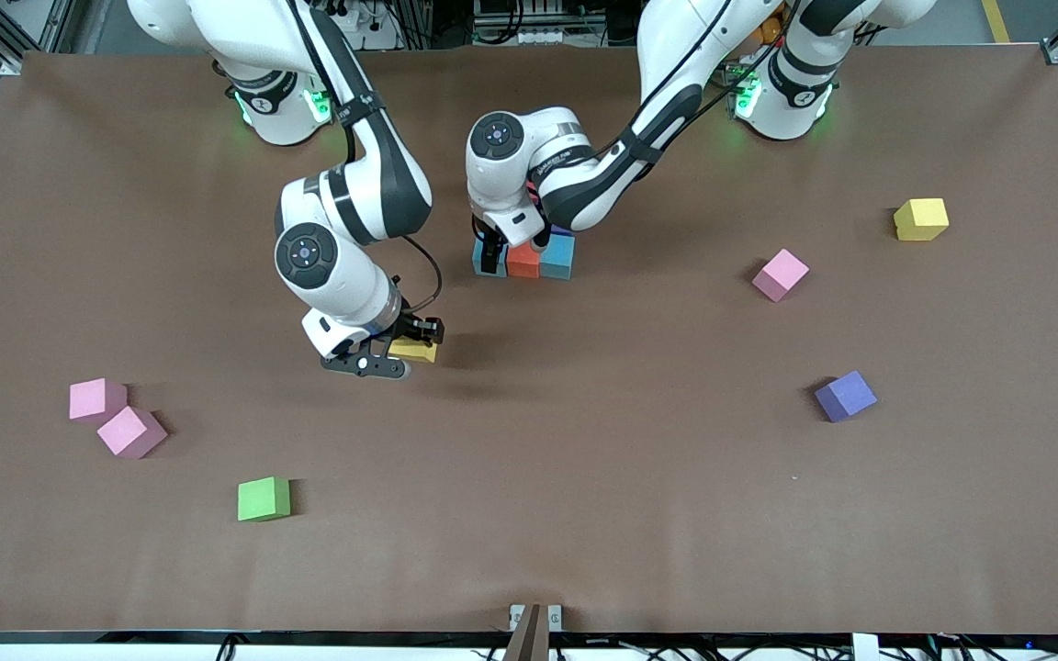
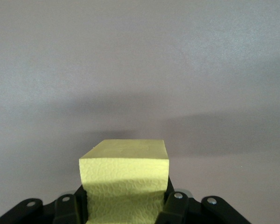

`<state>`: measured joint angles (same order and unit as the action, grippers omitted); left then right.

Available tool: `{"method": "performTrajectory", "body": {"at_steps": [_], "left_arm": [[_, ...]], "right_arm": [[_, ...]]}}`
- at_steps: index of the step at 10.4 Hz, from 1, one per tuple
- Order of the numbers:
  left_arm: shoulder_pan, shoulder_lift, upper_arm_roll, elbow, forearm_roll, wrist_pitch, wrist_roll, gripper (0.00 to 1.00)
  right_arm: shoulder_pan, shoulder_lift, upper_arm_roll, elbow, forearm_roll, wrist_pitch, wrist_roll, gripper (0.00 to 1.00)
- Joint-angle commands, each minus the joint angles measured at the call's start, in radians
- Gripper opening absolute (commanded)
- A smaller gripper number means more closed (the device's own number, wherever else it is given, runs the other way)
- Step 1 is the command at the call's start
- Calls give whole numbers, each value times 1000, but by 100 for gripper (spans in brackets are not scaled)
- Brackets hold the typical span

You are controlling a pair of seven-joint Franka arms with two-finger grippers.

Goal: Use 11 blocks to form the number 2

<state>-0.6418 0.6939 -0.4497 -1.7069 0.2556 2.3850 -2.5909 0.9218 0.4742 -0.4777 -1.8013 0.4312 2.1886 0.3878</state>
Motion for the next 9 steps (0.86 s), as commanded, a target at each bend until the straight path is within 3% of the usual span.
{"method": "performTrajectory", "body": {"at_steps": [1,5,7,9], "left_arm": [[22,-46,-10,-13,28,-42,6,100],[140,-122,-72,-14,27,-137,206,100],[267,-160,-133,-26,25,-220,396,100],[373,-271,-139,-147,19,-260,645,100]], "right_arm": [[12,-6,-7,-12,21,13,13,36],[14,-6,-7,-12,21,13,13,36],[14,-6,-7,-12,21,13,13,37],[22,-6,-7,-12,21,14,14,37]]}}
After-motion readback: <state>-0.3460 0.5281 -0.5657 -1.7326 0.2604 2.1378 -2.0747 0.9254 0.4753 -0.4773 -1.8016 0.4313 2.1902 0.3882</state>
